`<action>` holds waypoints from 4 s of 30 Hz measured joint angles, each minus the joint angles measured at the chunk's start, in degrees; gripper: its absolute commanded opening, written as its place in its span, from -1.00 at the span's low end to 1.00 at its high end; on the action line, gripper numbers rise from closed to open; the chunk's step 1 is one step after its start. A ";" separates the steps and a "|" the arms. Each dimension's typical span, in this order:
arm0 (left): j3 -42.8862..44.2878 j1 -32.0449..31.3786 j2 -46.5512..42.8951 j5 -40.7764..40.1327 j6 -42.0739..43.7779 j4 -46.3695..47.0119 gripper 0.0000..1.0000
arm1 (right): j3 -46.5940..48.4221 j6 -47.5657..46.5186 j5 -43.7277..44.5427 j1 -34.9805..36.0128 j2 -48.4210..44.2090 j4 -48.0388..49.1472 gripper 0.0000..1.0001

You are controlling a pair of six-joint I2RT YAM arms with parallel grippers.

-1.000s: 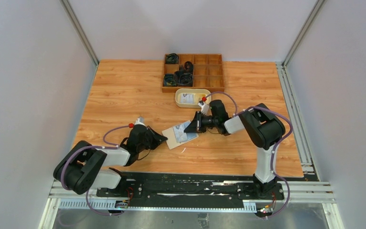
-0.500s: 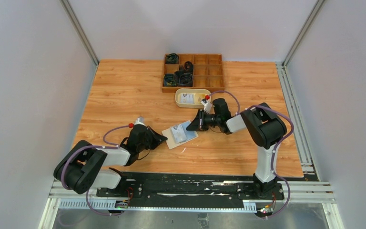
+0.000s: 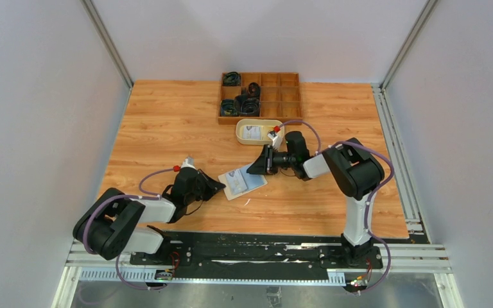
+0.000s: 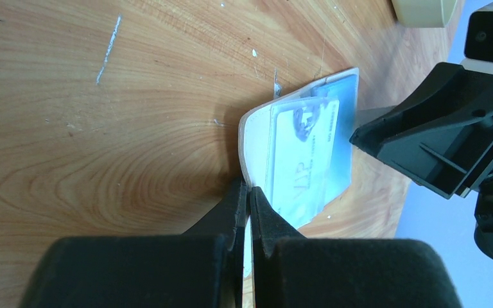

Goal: Take the credit cards out of the card holder

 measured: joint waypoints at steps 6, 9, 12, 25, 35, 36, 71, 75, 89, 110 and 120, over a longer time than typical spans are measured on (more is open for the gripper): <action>0.00 0.00 0.15 0.00 0.02 0.24 -1.00 | 2.40 0.24 -0.96 2.16 2.03 -0.22 -0.35; 0.00 0.00 0.20 -0.02 0.02 0.26 -1.00 | 3.69 -0.02 -1.09 3.48 2.89 -2.34 -0.35; 0.00 0.02 0.24 -0.02 0.02 0.33 -1.00 | 5.27 -0.72 -1.09 4.76 3.19 -4.72 -0.35; 0.00 0.02 0.24 -0.04 0.04 0.35 -1.00 | 8.31 -2.95 -0.33 7.82 4.35 -10.62 -0.34; 0.00 0.02 0.22 -0.04 0.04 0.35 -1.00 | 8.35 -5.57 4.33 7.89 2.29 -14.67 -0.34; 0.00 0.02 0.22 -0.04 0.04 0.35 -1.00 | 8.37 -5.75 4.66 7.89 2.23 -14.82 -0.34; -0.02 0.50 0.04 -2.05 0.90 0.50 -1.00 | 6.27 7.50 4.31 9.16 6.36 1.46 -0.35; -0.07 0.61 -0.20 -2.86 1.03 0.48 -1.00 | 5.51 15.45 1.92 8.70 9.40 10.19 -0.37; -0.22 0.70 -0.28 -3.08 1.05 0.66 -1.00 | 13.51 -4.35 8.63 14.49 1.31 -23.32 -0.37; -0.33 0.42 -0.31 -2.08 1.05 0.63 -1.00 | 5.16 0.26 9.86 14.75 -0.50 -12.74 -0.42; -0.42 0.42 -0.31 -2.10 1.05 0.72 -1.00 | 2.19 0.50 8.59 10.97 -4.17 -11.80 -0.45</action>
